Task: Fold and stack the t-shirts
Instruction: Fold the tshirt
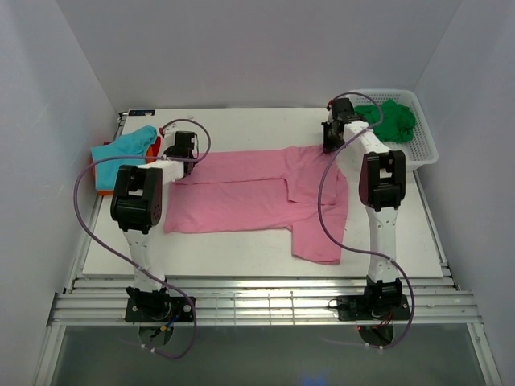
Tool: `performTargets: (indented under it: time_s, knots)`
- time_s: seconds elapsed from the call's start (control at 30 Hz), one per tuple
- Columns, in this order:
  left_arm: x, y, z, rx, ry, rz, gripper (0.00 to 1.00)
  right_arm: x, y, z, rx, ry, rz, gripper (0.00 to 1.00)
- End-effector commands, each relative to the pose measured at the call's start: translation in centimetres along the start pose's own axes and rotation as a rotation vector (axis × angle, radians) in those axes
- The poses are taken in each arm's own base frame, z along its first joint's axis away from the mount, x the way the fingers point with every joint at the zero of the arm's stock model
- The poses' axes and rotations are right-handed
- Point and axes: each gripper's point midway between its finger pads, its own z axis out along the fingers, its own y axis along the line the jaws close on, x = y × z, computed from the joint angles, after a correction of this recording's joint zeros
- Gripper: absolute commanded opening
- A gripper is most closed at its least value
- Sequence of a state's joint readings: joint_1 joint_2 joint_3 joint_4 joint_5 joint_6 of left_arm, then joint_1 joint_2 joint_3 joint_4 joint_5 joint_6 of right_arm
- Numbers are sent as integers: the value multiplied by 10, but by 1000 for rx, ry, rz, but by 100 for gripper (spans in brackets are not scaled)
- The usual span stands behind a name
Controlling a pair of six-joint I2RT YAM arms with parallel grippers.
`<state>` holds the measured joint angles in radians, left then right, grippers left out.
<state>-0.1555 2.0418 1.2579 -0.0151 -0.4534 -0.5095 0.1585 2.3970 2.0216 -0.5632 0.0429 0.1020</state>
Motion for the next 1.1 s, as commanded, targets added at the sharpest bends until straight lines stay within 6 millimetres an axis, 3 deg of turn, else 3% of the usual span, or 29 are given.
performTargets:
  time_s: [0.0,0.47,0.57,0.73,0.77,0.83,0.87,0.93,0.97,1.0,1.07]
  knots:
    - [-1,7,9,-21,35,3,0,5,9,12,-31,39,17,8]
    - [-20,5,29,-24,18,-1,0,-29,10,15,-38,-52,57,8]
    - [-37,-1,27,-1,-34,4,0,-42,4,9,-30,-97,53,8]
    - [-79,-20,20,52,-110,-3,0,-80,-12,-15,-26,-209,94,8]
    - [-83,-24,18,62,-115,2,0,-87,-18,-22,-27,-231,105,9]
    - [-98,-31,11,92,-145,-10,0,-99,-12,-31,-95,-284,98,15]
    - [-113,-34,0,111,-179,-9,0,-115,-12,-51,-118,-343,89,18]
    - [-138,-43,-16,157,-266,-13,3,-127,1,-63,-217,-441,47,25]
    - [-149,-52,-28,194,-306,-4,8,-146,5,-96,-256,-526,28,27]
    - [-179,-59,-54,243,-394,3,11,-151,15,-111,-324,-564,5,29]
    - [-198,-69,-82,295,-461,23,16,-166,23,-157,-361,-672,-26,30]
